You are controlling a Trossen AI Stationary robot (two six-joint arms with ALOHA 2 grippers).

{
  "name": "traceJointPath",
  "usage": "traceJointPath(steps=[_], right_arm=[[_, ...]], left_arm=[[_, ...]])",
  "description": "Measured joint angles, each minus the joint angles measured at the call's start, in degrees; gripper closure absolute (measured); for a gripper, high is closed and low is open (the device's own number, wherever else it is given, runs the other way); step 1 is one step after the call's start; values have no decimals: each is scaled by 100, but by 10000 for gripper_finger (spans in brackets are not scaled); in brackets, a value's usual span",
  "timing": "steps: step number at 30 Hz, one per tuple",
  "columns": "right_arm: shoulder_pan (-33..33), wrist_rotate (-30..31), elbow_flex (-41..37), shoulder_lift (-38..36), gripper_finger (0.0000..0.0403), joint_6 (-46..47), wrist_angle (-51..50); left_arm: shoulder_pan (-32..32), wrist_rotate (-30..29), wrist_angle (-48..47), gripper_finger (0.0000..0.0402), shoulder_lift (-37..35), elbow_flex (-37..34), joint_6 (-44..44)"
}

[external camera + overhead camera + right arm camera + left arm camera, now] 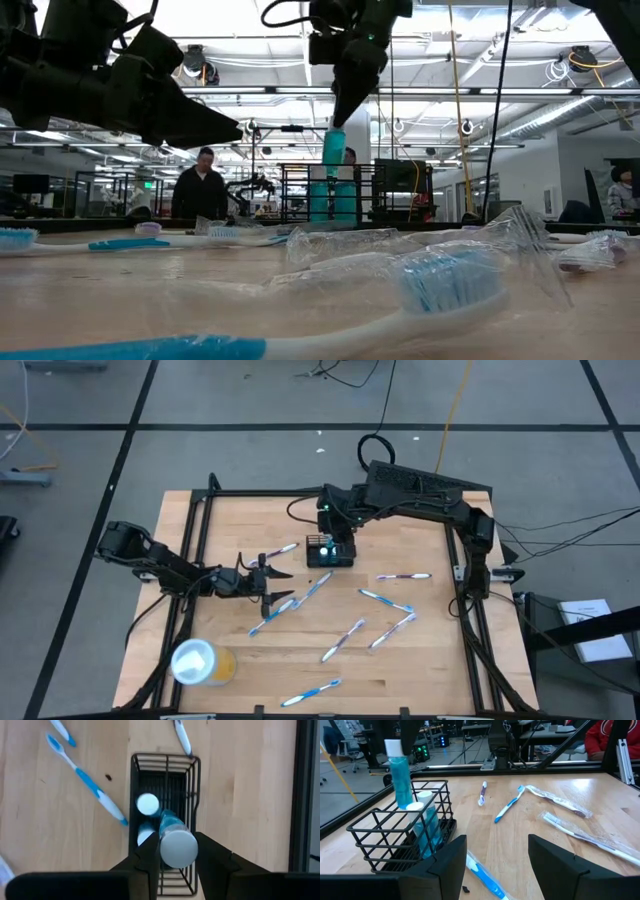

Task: Pick & Place toothbrushing station
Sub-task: Put the blue mouthwash bottle into the black organizer

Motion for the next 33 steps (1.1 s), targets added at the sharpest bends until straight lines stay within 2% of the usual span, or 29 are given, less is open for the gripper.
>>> traceJointPath(steps=[14, 33], right_arm=[[-137, -190, 0, -7, 314, 2, 48], [-314, -445, -204, 411, 314, -136, 317]], left_arm=[[0, 0, 0, 186, 0, 2, -7], [-2, 1, 0, 186, 0, 2, -9]])
